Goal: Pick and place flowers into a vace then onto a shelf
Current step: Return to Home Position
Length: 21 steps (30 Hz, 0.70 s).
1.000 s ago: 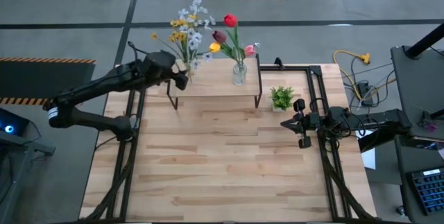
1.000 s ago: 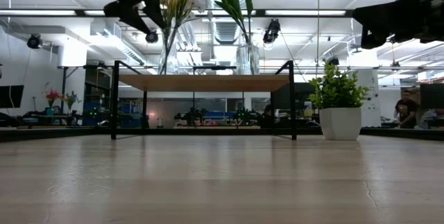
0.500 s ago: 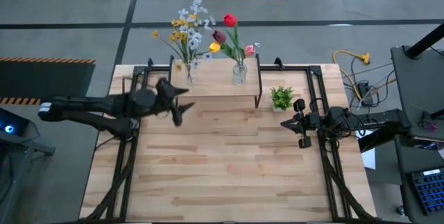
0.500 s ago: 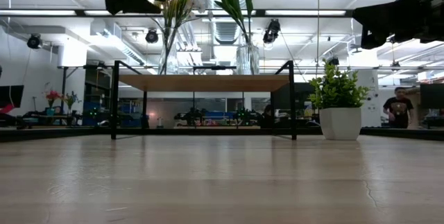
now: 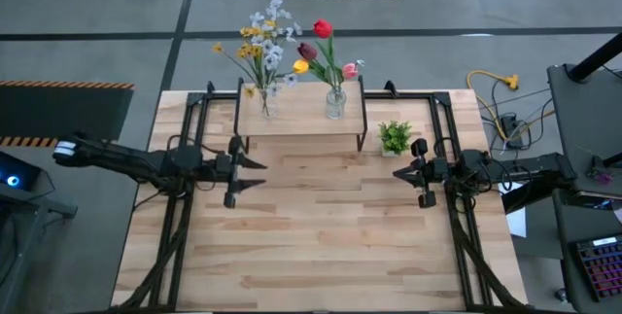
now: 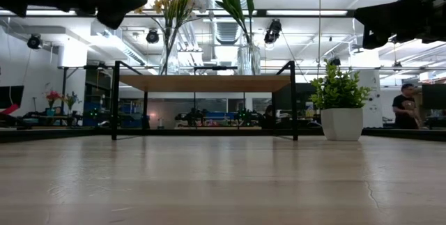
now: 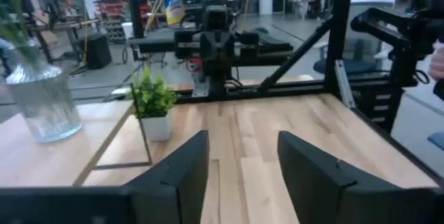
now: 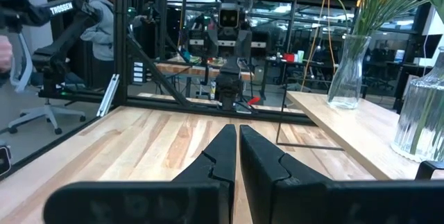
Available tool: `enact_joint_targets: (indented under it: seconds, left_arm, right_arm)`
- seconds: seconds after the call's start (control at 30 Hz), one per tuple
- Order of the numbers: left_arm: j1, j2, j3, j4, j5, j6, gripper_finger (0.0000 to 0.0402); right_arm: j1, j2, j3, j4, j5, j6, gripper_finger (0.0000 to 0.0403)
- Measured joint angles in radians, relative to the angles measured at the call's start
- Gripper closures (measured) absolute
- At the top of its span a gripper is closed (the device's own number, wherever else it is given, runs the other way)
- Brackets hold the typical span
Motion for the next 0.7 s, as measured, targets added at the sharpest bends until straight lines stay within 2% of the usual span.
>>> enact_joint_targets:
  seconds: [0.3,0.7]
  left_arm:
    - [0.002,-0.098,-0.117,0.014,-0.001,0.0,0.0282]
    - [0.002,-0.395,-0.263,0.023,-0.001,0.024,0.0302]
  right_arm:
    - [0.0,0.0,0.0,-0.001,0.0,-0.002,0.0392]
    - [0.0,-0.008,0.0,-0.001,0.0,0.001,0.0392]
